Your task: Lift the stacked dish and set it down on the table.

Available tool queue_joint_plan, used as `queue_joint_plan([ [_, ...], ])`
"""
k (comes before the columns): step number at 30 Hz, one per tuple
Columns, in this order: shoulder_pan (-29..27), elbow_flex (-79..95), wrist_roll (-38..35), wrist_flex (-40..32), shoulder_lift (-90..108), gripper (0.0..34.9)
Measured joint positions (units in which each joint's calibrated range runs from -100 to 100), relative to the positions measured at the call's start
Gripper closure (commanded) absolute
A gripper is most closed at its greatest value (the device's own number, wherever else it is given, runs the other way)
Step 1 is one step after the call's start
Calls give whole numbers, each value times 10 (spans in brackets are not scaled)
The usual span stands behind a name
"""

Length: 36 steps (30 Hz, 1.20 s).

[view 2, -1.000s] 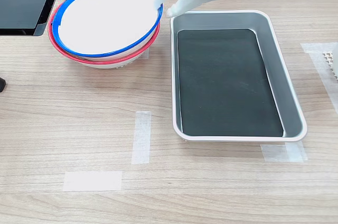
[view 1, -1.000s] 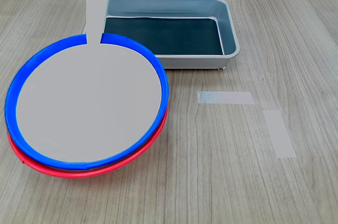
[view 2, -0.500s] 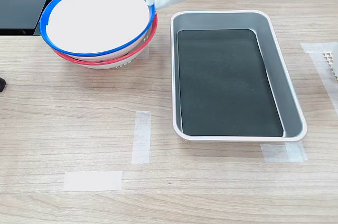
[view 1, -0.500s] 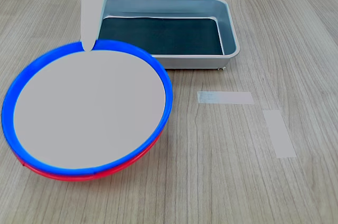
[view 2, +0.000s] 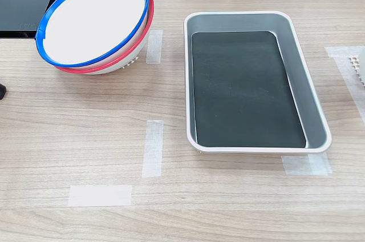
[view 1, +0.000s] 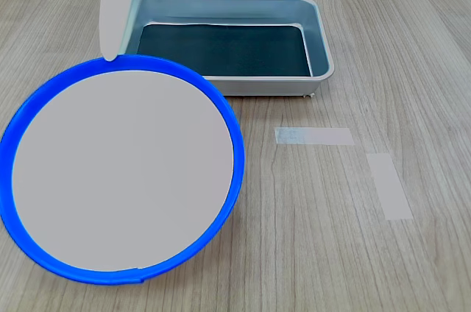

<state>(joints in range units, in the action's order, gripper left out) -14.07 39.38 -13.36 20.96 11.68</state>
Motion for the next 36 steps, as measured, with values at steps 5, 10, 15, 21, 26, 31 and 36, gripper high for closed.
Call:
queue_joint_plan([
  [5, 5, 0, 0, -3, 12, 349],
  [10, 8, 0, 2, 9, 33, 349],
  [15, 19, 0, 7, 11, 58, 349],
  [21, 50, 13, 15, -20, 106, 349],
  [26, 59, 34, 12, -34, 133, 349],
  [31, 56, 45, -27, 43, 124, 301],
  [36, 35, 64, -61, 75, 79, 219],
])
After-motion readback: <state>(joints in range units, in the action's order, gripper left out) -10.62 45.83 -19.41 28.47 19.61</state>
